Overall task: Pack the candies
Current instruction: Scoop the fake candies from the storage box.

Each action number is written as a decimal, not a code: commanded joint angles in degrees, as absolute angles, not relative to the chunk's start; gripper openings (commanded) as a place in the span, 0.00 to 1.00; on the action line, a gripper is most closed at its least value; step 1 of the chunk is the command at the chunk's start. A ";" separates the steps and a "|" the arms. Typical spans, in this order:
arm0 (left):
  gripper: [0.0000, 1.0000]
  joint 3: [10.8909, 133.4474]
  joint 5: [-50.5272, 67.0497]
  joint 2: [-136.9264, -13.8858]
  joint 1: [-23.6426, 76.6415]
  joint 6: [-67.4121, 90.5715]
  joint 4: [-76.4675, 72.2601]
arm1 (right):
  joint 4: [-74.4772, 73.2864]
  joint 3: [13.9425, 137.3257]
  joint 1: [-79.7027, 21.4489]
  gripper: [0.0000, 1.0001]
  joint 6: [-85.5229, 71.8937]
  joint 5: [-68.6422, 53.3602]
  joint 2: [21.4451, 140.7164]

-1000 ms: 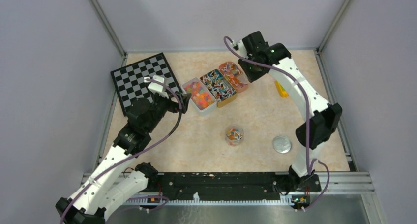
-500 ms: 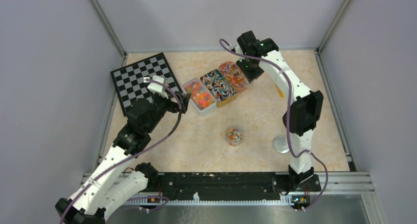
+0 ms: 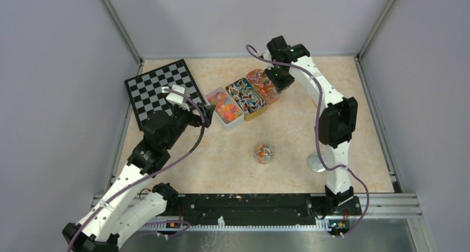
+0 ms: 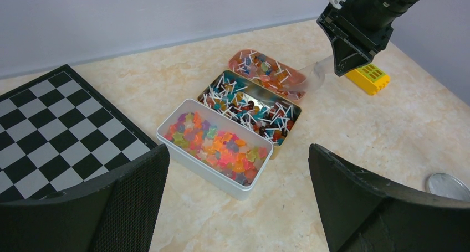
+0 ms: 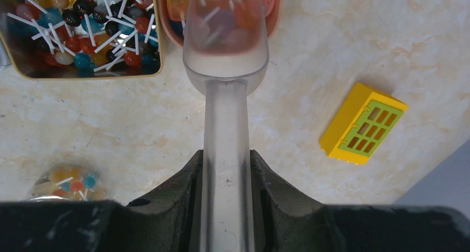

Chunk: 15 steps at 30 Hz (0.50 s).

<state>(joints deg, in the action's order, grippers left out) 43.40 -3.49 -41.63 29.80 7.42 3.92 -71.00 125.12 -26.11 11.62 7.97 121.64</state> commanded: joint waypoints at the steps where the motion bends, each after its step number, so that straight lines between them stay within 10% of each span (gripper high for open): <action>1: 0.99 44.16 -3.51 -40.78 29.95 7.44 1.87 | -64.66 120.59 -24.38 0.00 12.09 4.73 120.27; 15: 0.99 44.21 -3.30 -41.42 29.92 7.39 1.84 | -51.37 102.82 -22.29 0.00 12.26 0.24 112.63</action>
<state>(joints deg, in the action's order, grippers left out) 43.40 -3.49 -41.67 29.80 7.42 3.90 -54.74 105.16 -22.96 11.94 2.42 117.34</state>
